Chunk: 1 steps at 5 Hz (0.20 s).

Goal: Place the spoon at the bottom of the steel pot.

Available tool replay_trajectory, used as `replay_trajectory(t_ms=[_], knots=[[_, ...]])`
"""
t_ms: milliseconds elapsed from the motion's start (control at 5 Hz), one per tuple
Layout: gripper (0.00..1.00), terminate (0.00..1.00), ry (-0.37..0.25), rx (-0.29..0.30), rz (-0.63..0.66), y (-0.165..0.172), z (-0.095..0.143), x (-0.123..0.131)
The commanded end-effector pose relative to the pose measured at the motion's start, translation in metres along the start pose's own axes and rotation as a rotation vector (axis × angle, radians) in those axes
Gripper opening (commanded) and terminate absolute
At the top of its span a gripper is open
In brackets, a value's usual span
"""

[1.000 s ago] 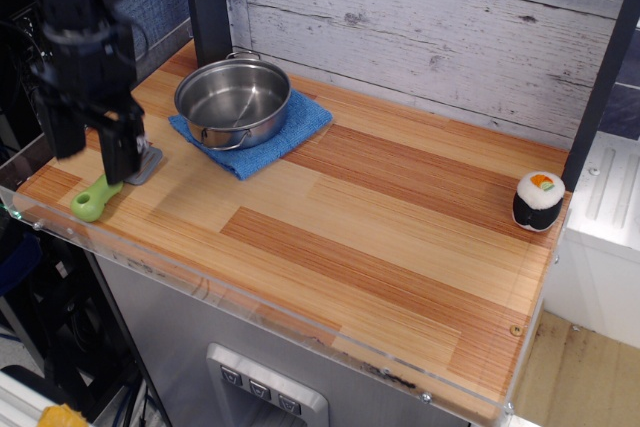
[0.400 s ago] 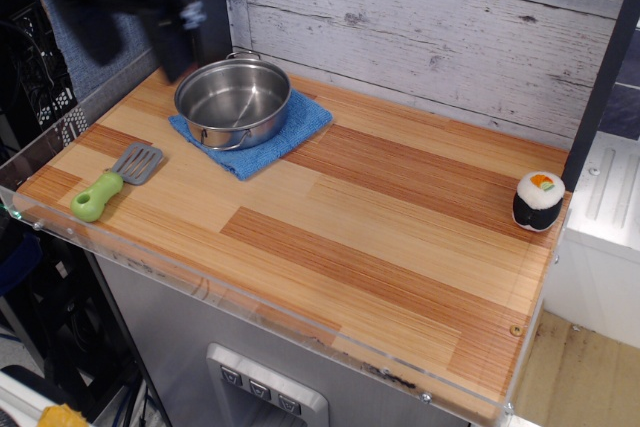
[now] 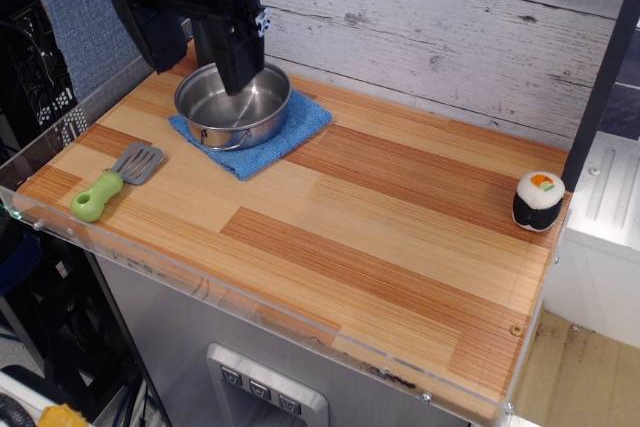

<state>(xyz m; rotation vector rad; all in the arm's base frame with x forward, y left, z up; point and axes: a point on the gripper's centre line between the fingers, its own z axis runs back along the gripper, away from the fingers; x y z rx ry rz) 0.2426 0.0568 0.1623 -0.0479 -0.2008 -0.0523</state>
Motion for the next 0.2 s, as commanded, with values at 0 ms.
replay_trajectory(t_ms=[0], knots=[[1.0, 1.0, -0.027, 0.012, -0.011, 0.0, 0.011, -0.0071]])
